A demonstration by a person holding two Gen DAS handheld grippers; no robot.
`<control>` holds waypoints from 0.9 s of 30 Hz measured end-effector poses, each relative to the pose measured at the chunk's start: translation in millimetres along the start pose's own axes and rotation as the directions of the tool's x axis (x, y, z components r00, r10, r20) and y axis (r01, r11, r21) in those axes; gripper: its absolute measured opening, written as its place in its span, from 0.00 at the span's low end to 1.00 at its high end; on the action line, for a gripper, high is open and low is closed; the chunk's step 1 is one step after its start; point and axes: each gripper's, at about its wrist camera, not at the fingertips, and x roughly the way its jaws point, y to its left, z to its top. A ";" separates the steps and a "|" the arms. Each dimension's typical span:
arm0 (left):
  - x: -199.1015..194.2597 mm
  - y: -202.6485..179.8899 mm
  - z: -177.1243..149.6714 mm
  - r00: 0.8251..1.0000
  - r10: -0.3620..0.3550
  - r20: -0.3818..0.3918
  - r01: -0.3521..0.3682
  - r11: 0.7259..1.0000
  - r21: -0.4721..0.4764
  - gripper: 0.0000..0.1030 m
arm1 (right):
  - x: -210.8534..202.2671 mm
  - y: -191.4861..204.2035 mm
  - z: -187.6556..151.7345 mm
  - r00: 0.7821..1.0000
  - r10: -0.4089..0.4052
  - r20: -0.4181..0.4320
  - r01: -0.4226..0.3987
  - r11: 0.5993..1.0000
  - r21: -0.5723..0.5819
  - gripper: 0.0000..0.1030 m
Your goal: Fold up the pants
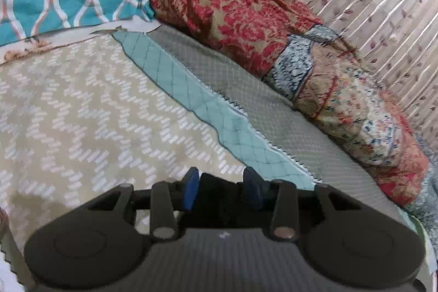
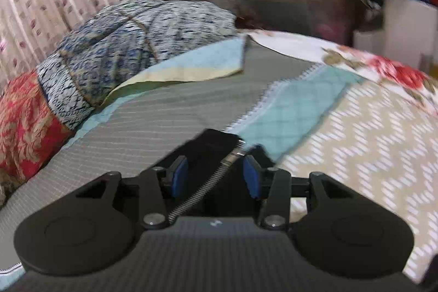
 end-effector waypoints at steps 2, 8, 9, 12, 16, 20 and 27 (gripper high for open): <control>-11.6 -2.1 6.0 1.000 -0.016 0.016 0.016 1.000 0.008 0.36 | -7.5 -9.2 3.6 1.000 0.012 -0.015 -0.011 0.997 0.070 0.48; -54.2 -11.6 1.5 0.994 -0.090 -0.058 0.096 0.991 0.092 0.36 | -49.3 -13.2 -33.4 0.977 0.202 -0.071 -0.190 0.970 0.150 0.48; -62.0 -12.5 -4.2 0.992 -0.097 -0.077 0.105 0.988 0.111 0.36 | -59.9 -11.0 -46.7 0.969 0.228 -0.095 -0.214 0.967 0.135 0.48; -84.6 -17.3 -28.1 0.980 -0.120 -0.159 0.147 0.975 0.169 0.36 | -89.7 -5.5 -84.3 0.943 0.291 -0.164 -0.276 0.955 0.106 0.48; -111.4 -19.6 -67.0 0.959 -0.119 -0.256 0.180 0.957 0.229 0.36 | -138.2 3.9 -134.7 0.909 0.346 -0.234 -0.346 0.937 0.042 0.48; -132.6 -12.1 -101.6 0.943 -0.094 -0.319 0.184 0.946 0.266 0.36 | -181.1 17.5 -174.1 0.892 0.372 -0.256 -0.395 0.918 -0.041 0.48; -159.8 4.8 -104.7 0.950 -0.060 -0.305 0.160 0.936 0.314 0.36 | -221.4 47.4 -198.1 0.870 0.405 -0.281 -0.468 0.857 -0.216 0.48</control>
